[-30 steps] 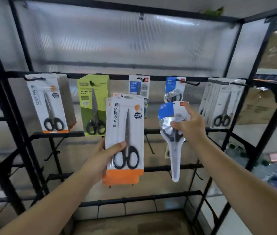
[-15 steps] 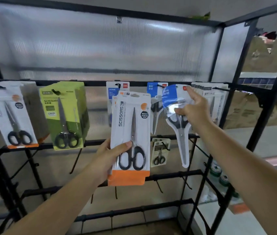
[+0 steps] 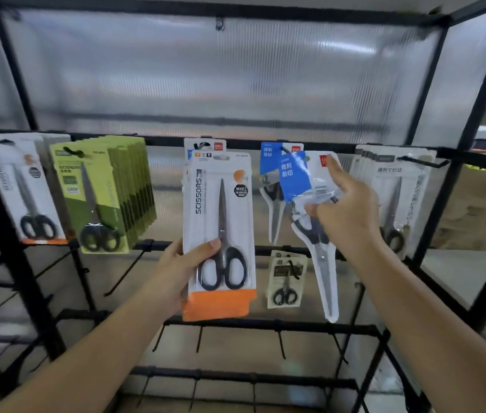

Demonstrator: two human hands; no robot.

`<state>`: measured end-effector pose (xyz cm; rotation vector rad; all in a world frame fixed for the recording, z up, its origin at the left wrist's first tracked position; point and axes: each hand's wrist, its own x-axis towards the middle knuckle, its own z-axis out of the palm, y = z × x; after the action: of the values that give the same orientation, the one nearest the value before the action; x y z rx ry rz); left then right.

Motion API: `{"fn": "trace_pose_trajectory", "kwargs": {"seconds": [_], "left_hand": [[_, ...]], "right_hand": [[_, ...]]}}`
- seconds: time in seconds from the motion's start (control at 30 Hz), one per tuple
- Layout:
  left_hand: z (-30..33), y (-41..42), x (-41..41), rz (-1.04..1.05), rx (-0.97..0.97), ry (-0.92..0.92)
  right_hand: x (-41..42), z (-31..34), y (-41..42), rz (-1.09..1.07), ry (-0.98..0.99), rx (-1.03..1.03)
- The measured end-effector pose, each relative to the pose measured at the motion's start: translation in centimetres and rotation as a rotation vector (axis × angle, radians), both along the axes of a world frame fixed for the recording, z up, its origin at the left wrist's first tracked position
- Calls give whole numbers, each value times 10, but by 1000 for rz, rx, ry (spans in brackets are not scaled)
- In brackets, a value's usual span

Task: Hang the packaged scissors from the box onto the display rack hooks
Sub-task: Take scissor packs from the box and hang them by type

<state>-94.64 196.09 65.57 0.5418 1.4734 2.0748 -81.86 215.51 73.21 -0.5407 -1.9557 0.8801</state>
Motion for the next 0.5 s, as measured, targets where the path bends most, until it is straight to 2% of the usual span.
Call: {"fn": "trace_pose_trajectory", "kwargs": {"seconds": [0.1,0.3,0.5], "left_hand": [[2,3,5,32,16,22],[2,13,13,72,19,48],[9,14,20,101,-2,82]], "right_hand": [[-4,1,6,60,-3,1],[-28,-3,16,95,-148,50],[-70,17,37,40,-426,255]]}}
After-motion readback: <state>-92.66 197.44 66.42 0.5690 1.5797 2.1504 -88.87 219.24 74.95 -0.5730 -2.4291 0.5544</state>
